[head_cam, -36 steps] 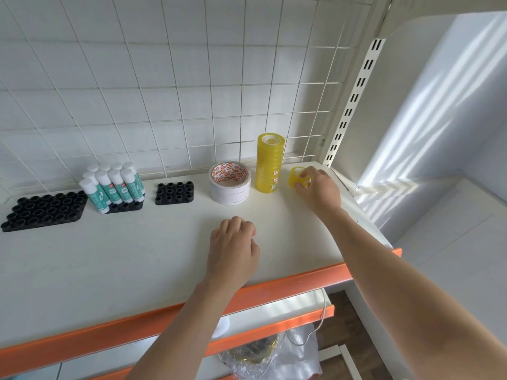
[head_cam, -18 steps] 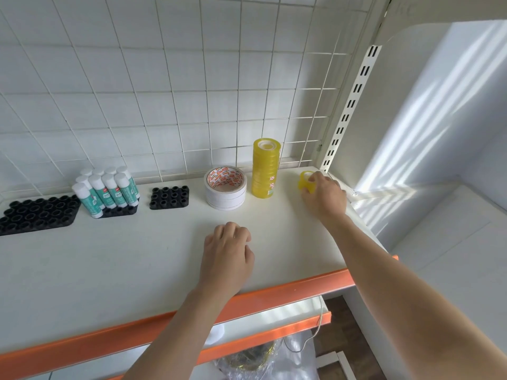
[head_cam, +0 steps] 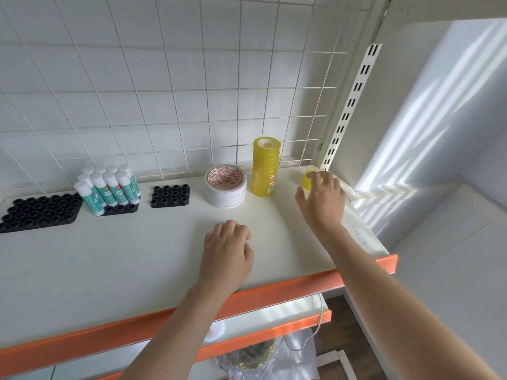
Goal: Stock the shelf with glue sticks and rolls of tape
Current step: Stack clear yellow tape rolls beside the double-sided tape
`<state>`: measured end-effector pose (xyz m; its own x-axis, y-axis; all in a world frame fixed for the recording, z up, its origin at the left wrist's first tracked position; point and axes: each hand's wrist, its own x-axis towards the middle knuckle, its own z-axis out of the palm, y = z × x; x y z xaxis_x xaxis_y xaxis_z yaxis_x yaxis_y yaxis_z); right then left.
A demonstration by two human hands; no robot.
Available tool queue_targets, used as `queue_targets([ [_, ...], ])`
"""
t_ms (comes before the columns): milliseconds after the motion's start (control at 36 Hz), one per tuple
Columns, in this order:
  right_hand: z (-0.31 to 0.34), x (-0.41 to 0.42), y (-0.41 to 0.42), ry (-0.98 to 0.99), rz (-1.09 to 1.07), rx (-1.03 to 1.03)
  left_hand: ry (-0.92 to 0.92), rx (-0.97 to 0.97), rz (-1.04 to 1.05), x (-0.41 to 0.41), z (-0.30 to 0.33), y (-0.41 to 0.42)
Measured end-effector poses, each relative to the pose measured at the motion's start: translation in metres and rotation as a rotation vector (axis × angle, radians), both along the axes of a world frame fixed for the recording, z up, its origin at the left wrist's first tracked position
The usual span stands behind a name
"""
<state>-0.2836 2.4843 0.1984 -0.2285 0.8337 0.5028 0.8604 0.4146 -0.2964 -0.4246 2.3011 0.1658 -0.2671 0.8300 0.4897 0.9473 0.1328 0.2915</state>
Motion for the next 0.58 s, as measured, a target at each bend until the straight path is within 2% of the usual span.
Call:
queue_targets([
  [139,-0.004,-0.029,-0.021,0.059,0.232,-0.232,-0.026,-0.022,0.003,-0.001,-0.001,0.000],
  [306,0.002,-0.055,-0.016,0.137,0.173,-0.464,-0.033,-0.018,0.006,0.001,0.001,-0.001],
  [583,0.002,-0.062,-0.013,0.148,0.107,-0.431,-0.024,-0.011,0.008,0.000,0.000,-0.001],
])
